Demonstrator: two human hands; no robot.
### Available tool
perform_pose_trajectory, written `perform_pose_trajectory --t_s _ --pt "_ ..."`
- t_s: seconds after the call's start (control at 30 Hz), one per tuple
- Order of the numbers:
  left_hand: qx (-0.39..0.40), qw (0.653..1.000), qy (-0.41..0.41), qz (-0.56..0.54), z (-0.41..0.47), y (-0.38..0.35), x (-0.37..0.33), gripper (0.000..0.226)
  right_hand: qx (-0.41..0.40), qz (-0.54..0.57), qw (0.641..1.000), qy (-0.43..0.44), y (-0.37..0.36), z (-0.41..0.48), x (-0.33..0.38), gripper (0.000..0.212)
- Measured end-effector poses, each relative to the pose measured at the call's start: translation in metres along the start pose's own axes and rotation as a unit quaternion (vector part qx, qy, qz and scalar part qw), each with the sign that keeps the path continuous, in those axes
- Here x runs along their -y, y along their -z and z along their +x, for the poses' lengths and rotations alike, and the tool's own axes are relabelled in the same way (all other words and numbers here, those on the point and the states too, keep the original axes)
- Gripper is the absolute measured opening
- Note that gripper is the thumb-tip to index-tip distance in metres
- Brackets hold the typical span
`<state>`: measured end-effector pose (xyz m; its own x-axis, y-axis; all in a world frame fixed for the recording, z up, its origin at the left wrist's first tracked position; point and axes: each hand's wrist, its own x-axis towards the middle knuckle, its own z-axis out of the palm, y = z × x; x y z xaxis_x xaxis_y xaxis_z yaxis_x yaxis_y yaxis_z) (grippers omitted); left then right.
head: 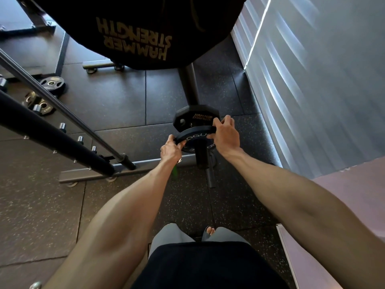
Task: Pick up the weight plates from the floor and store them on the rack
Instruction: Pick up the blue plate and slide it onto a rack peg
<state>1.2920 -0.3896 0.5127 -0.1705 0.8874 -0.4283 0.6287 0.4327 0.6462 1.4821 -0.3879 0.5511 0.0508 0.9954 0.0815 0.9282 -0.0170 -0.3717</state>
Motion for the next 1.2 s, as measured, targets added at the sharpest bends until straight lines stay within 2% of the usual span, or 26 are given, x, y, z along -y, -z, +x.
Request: perform_pose_trajectory --t_s 0.23,0.4,0.47,0.53,0.6,0.7,0.83,0.93,1.0,1.1,1.2 --pt "0.002 1.0 0.017 -0.018 0.009 0.007 -0.01 0.041 0.001 -0.003 1.0 -0.014 -0.002 0.013 0.0 0.034" --pt "-0.012 0.996 0.06 -0.063 -0.002 0.009 -0.005 0.037 -0.025 0.016 0.999 -0.035 -0.005 -0.002 0.006 0.045" --pt "-0.02 0.992 0.097 -0.081 -0.009 0.012 0.002 0.038 -0.076 0.017 0.997 -0.006 -0.006 -0.018 0.009 0.039" --pt "-0.022 0.984 0.143 -0.1 -0.016 0.016 0.011 0.04 -0.101 0.036 0.993 0.054 -0.007 -0.041 0.012 0.022" --pt "-0.022 0.972 0.197 -0.128 -0.023 0.021 0.02 0.034 -0.081 0.079 0.988 0.108 -0.01 -0.066 0.017 0.011" --pt "-0.006 0.941 0.273 -0.202 -0.036 0.024 0.027 0.017 -0.027 0.116 0.981 0.156 -0.016 -0.102 0.023 0.021" --pt "0.031 0.918 0.292 -0.265 -0.052 0.023 0.033 0.003 0.072 0.095 0.97 0.211 -0.03 -0.143 0.012 0.035" --pt "0.075 0.923 0.277 -0.255 -0.056 0.022 0.036 0.011 0.116 0.074 0.969 0.207 -0.041 -0.161 -0.005 0.04" --pt "0.111 0.919 0.275 -0.259 -0.058 0.022 0.033 0.005 0.128 0.075 0.97 0.193 -0.042 -0.167 -0.014 0.033" --pt "0.153 0.901 0.285 -0.29 -0.066 0.023 0.024 0.011 0.133 0.112 0.975 0.137 -0.036 -0.168 -0.018 0.017" --pt "0.191 0.885 0.293 -0.306 -0.07 0.023 0.017 0.017 0.127 0.133 0.978 0.093 -0.03 -0.162 -0.021 0.01"
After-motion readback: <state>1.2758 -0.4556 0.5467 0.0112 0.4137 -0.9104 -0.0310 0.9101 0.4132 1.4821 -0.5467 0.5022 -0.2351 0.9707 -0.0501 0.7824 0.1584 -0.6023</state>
